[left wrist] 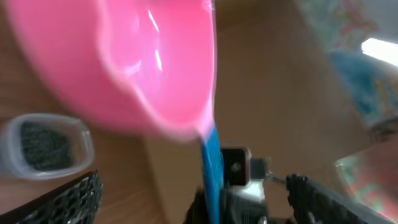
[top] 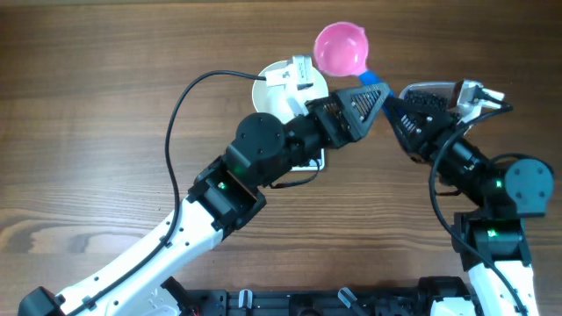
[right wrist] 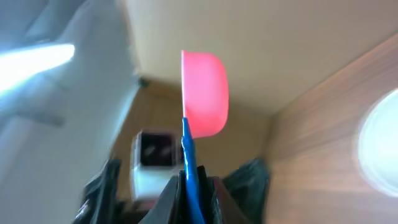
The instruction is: Scoop item into bowl and weigh 150g on scale
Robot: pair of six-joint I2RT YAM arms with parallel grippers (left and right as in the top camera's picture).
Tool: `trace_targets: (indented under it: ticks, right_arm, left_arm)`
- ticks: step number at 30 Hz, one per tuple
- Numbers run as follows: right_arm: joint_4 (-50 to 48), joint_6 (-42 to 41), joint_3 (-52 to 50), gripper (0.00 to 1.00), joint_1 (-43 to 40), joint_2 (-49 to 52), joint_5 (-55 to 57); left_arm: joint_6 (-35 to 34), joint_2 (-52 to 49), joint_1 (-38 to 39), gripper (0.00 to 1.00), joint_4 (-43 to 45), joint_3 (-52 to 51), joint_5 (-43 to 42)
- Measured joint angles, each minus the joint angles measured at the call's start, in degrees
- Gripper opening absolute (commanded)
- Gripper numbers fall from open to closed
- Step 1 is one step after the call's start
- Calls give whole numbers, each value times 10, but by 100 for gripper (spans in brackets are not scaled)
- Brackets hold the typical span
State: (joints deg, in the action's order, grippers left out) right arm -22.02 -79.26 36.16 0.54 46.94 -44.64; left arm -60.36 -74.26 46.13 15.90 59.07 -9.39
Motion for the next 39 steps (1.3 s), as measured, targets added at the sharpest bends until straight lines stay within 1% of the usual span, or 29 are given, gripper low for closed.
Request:
trace_targets:
  ticks: [2,7,9,11,12,13,16,19,22,26,28,29,30,31,33,34,35,36,39]
  right_arm:
    - [36,43,0,5,-8,1,34]
    - [71,123,0,5,-38,1,72]
    - [124,154,7,4,-55,1,80]
    - [202,197,28,5,-73,2,86]
    - [245,223,47,5,-80,4,91]
    - [274,243,64,5,-84,5,93]
    - [393,319,140,5,-87,13,123]
    - [503,389,226,5,-87,28,159]
    - [589,445,294,5,-87,54,184]
    - [672,499,354,4,-87,104,198]
    - [715,524,375,4,-87,135,203]
    - [736,537,384,4,-87,153,205]
    - [749,543,389,5,-87,169,207]
    - [753,546,390,5,-87,180,208]
    - [757,549,391,5,-87,198,209]
    - [757,549,391,6,-87,204,210]
    - [756,549,391,7,-87,206,210]
    - [755,549,391,7,-87,207,212]
    - [741,549,394,5,-87,205,217]
  left_arm:
    - [33,0,0,100,-34,0,0]
    - [118,0,0,100,-130,0,0]
    - [155,3,-4,100,-189,2,0]
    - [187,7,-16,100,-283,13,4]
    - [196,8,-21,100,-305,16,6]
    - [209,9,-30,100,-358,31,12]
    - [246,10,-61,100,-454,75,27]
    - [270,13,-83,100,-528,116,40]
    - [282,18,-96,100,-571,132,55]
    - [286,18,-98,100,-580,132,63]
    - [286,18,-96,98,-582,132,62]
    - [286,18,-94,92,-584,132,60]
    - [286,17,-91,77,-586,132,57]
    - [285,17,-89,59,-587,132,56]
    - [288,17,-84,38,-590,132,52]
    - [289,17,-82,25,-593,132,50]
    - [289,17,-82,10,-595,132,50]
    - [289,17,-82,4,-598,132,50]
    - [297,13,-82,4,-607,132,50]
